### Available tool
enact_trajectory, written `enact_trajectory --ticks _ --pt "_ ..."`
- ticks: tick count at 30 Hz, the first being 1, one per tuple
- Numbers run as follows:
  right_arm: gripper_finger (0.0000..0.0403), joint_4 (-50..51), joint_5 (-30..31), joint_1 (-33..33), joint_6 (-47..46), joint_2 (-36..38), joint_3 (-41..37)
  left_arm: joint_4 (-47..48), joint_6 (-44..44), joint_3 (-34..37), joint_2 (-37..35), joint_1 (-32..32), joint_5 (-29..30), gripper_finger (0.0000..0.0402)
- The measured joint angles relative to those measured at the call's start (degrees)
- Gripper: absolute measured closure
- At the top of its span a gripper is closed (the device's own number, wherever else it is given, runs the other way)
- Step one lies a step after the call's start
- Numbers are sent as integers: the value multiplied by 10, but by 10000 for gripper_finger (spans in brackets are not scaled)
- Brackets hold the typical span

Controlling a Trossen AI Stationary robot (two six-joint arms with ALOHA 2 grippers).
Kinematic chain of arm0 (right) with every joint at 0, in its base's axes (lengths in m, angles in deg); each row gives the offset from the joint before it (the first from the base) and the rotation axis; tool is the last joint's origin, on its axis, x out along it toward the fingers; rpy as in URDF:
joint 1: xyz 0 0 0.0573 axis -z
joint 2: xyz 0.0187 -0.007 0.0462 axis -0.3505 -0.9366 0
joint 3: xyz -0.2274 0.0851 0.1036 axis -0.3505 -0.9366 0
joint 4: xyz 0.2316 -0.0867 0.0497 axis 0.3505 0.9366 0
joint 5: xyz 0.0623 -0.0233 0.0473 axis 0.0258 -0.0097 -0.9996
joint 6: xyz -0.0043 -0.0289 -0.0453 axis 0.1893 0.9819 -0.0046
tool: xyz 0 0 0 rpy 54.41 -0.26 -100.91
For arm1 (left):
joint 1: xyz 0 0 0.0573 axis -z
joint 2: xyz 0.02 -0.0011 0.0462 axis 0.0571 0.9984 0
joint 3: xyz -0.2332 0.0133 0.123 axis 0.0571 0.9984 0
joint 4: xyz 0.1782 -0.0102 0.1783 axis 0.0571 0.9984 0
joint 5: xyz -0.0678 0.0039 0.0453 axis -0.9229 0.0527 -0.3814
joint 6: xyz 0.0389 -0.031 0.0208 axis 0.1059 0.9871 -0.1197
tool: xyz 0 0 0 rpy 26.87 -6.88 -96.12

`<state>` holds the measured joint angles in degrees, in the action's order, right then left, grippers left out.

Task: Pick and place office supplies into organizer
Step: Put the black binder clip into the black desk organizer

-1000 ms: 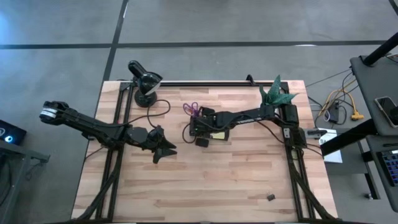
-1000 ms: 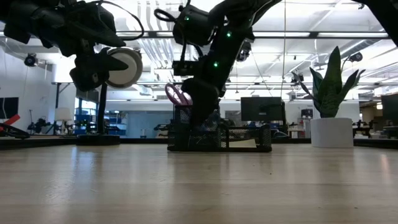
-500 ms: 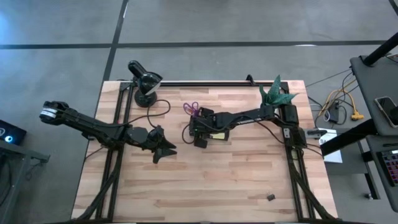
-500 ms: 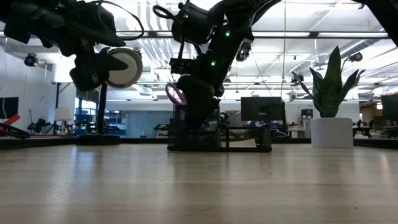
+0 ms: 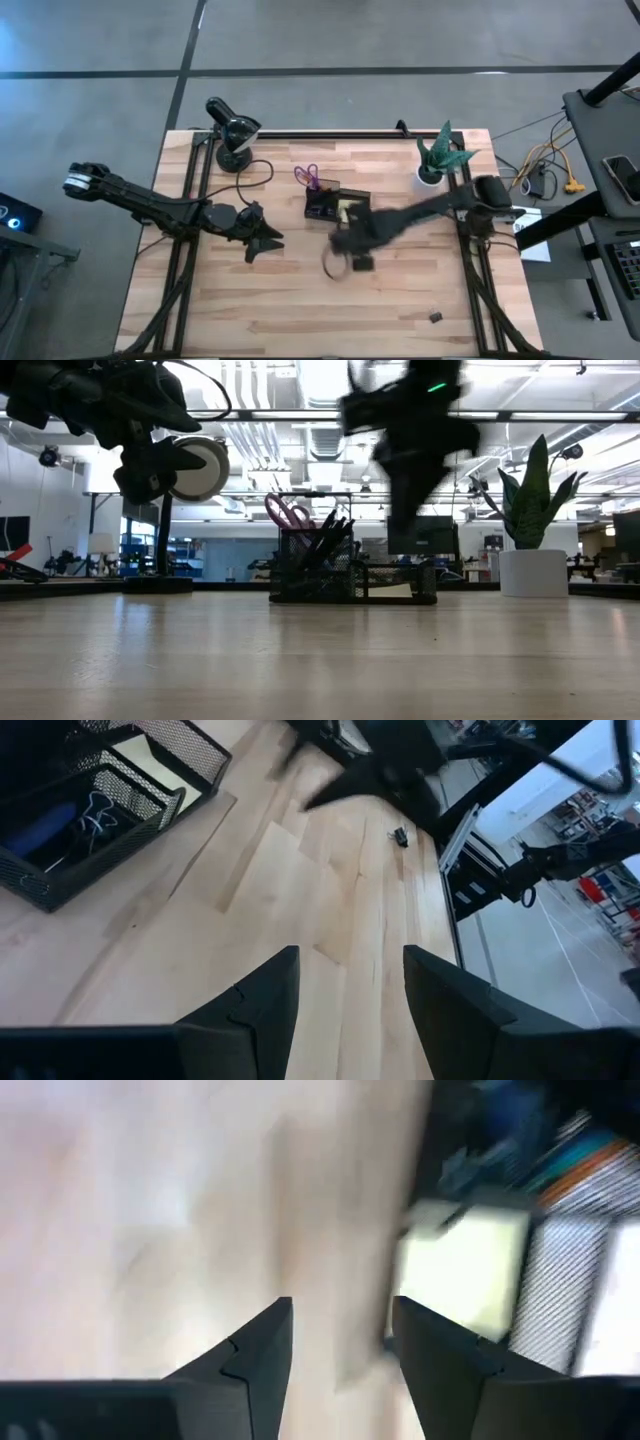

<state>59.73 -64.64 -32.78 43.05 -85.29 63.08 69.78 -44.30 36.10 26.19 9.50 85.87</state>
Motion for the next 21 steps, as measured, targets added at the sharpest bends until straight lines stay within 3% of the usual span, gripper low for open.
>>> enact_trajectory --ticks 10,17,21 --pt "240 93 -123 -197 -201 113 -130 0 -2 0 0 0 0 240" --pt "234 103 -197 -332 -203 170 -179 0 -1 0 0 0 0 240" --pt "232 88 -260 -375 -203 168 -193 0 -1 0 0 0 0 240"
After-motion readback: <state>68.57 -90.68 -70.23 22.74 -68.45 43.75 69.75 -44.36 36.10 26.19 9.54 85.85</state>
